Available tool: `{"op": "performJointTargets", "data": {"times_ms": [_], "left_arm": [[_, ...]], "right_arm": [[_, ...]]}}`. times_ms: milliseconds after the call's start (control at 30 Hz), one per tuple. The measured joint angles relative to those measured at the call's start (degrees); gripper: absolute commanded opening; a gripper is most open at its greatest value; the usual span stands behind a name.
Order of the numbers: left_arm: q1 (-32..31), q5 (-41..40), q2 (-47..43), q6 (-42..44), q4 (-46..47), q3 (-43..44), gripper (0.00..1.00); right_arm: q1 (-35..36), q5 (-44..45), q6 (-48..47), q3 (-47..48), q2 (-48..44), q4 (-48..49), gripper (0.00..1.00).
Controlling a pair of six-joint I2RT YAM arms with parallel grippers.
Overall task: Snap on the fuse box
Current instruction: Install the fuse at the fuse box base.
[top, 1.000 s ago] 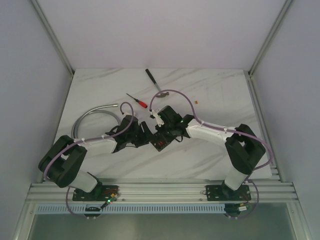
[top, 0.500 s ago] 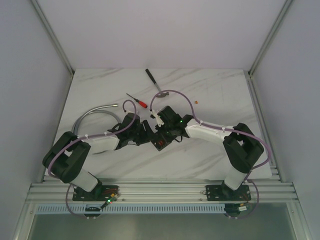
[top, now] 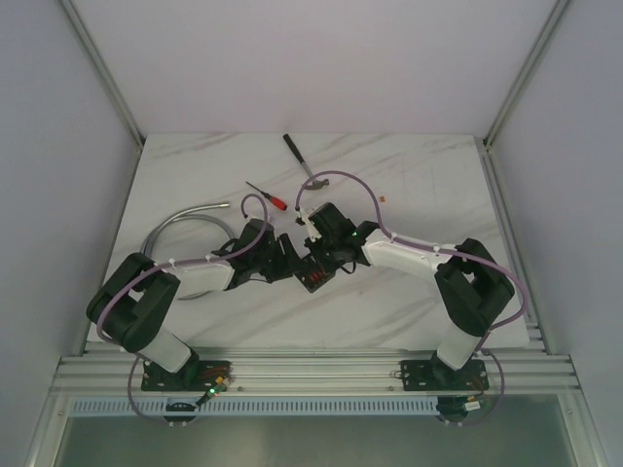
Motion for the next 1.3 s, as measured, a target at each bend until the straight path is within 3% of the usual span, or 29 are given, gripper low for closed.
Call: {"op": "performJointTargets", "data": {"times_ms": [533, 1300], "left_arm": [[0.0, 0.2, 0.1, 0.0, 0.0, 0.0, 0.62], [0.0, 0.6, 0.3, -0.1, 0.0, 0.0, 0.62]], "right_arm": [[-0.3, -1.8, 0.2, 1.1, 1.2, -0.2, 0.13], [-0.2, -1.5, -0.9, 6.8, 6.1, -6.1, 0.00]]}}
